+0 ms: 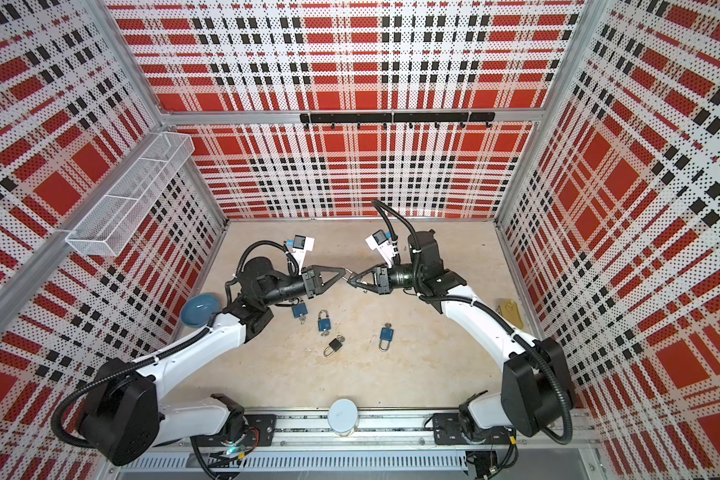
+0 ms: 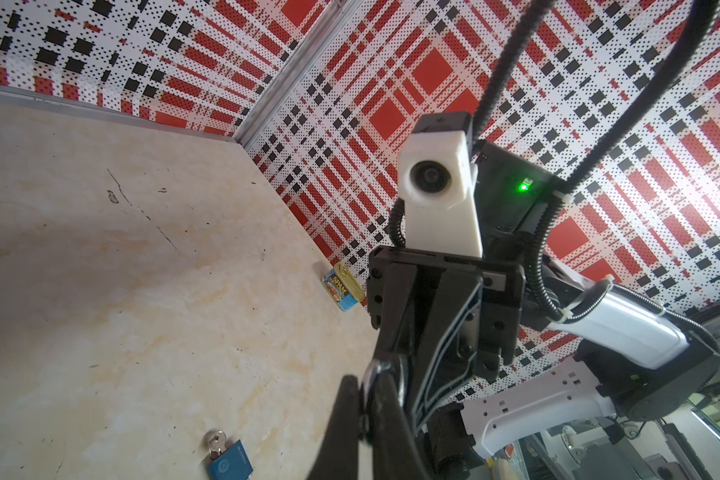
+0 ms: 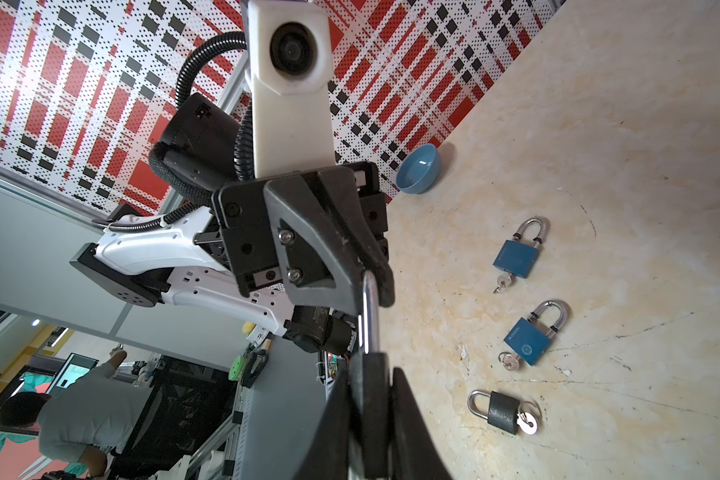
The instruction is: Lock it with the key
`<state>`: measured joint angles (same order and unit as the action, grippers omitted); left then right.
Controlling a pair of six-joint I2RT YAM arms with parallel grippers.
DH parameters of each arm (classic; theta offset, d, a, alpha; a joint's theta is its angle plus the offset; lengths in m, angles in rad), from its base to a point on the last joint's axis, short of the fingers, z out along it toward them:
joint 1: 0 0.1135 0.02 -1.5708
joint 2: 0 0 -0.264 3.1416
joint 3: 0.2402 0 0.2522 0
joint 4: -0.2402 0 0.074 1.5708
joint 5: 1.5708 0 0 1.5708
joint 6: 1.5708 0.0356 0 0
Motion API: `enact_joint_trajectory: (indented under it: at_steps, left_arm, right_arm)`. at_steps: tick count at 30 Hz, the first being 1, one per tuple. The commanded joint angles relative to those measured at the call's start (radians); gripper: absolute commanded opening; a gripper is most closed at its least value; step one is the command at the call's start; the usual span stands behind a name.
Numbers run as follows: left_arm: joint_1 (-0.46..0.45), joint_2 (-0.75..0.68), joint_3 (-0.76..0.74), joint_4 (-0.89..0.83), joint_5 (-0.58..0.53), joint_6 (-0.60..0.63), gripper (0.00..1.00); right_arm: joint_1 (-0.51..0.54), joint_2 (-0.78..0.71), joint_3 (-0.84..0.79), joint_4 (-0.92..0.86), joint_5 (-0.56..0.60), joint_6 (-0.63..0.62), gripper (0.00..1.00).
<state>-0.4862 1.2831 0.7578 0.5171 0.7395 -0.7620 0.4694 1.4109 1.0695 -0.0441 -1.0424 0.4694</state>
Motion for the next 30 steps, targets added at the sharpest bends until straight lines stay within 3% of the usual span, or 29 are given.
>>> enact_joint_trajectory:
  at_steps: [1, 22, 29, 30]
  left_arm:
    - [-0.082, 0.035, -0.038, -0.077, 0.049, 0.001, 0.0]
    - [-0.122, 0.038, -0.08, -0.021, 0.019, -0.036, 0.0]
    - [-0.067, 0.039, -0.031, -0.02, 0.036, -0.042, 0.0]
    - [-0.055, 0.04, -0.021, -0.021, 0.046, -0.044, 0.0]
  right_arm:
    - [0.047, -0.007, 0.033, 0.19, -0.067, -0.008, 0.0]
    - [0.028, -0.002, 0.032, 0.276, -0.07, 0.048, 0.0]
    - [0.029, -0.004, 0.027, 0.173, -0.032, -0.014, 0.0]
    - [0.03, -0.006, 0.026, 0.148, -0.022, -0.085, 0.0]
